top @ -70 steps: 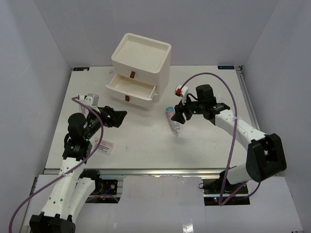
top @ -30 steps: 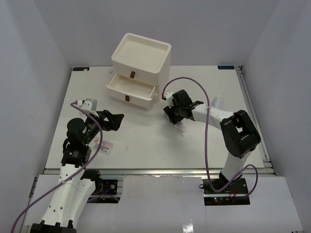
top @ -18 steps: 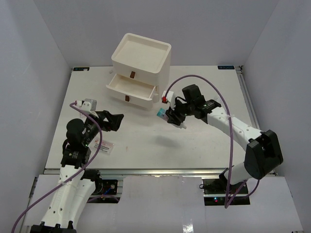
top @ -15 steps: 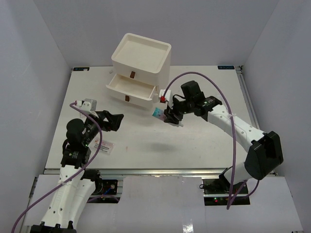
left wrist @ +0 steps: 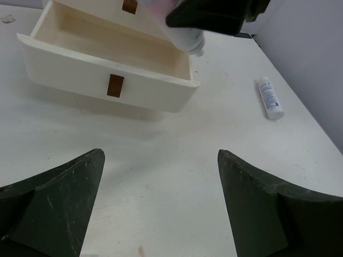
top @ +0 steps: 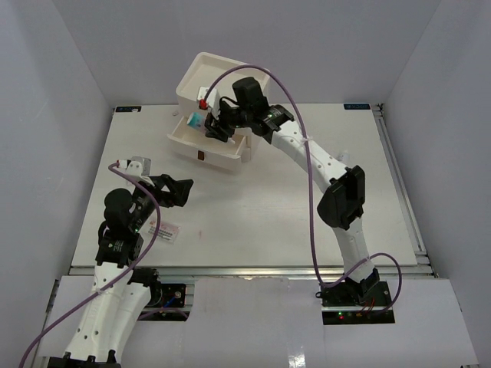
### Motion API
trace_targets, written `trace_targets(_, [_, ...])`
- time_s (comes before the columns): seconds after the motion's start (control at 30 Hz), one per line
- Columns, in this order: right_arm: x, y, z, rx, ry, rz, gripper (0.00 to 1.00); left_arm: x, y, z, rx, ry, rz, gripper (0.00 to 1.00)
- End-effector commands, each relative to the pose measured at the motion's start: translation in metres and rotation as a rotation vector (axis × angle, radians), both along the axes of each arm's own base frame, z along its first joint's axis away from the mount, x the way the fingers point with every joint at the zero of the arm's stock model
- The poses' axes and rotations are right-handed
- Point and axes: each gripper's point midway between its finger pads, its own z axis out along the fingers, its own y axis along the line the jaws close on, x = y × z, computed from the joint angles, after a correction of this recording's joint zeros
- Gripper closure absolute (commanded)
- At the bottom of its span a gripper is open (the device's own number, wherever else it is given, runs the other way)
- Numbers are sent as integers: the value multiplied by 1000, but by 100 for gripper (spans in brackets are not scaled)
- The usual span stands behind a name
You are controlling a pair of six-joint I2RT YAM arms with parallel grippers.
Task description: Organize the makeup
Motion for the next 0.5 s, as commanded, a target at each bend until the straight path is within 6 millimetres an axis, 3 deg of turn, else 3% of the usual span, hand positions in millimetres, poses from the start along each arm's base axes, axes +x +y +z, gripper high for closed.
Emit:
trace_targets(0.0, [24,14,11,25,-69,-126,77,1,5,6,10,-15,28,2])
trace_targets(0.07, [35,15,-4,3,-79,-177,67,1,5,6,10,-17,26,2])
trace_targets(0.13, [43,12,-12,-17,-92,-211,47,1,5,4,10,-12,26,2])
trace_targets(0.27, [32,8,-9,-19,-81,-177,25,1,5,5,10,-17,26,2])
trace_targets(0.3, [27,7,-8,-18,-73,-163,21,1,5,6,10,-18,26,2])
trace_targets(0.47, [8,-7,28,26,-69,-150,19,0,5,5,9,-18,23,2])
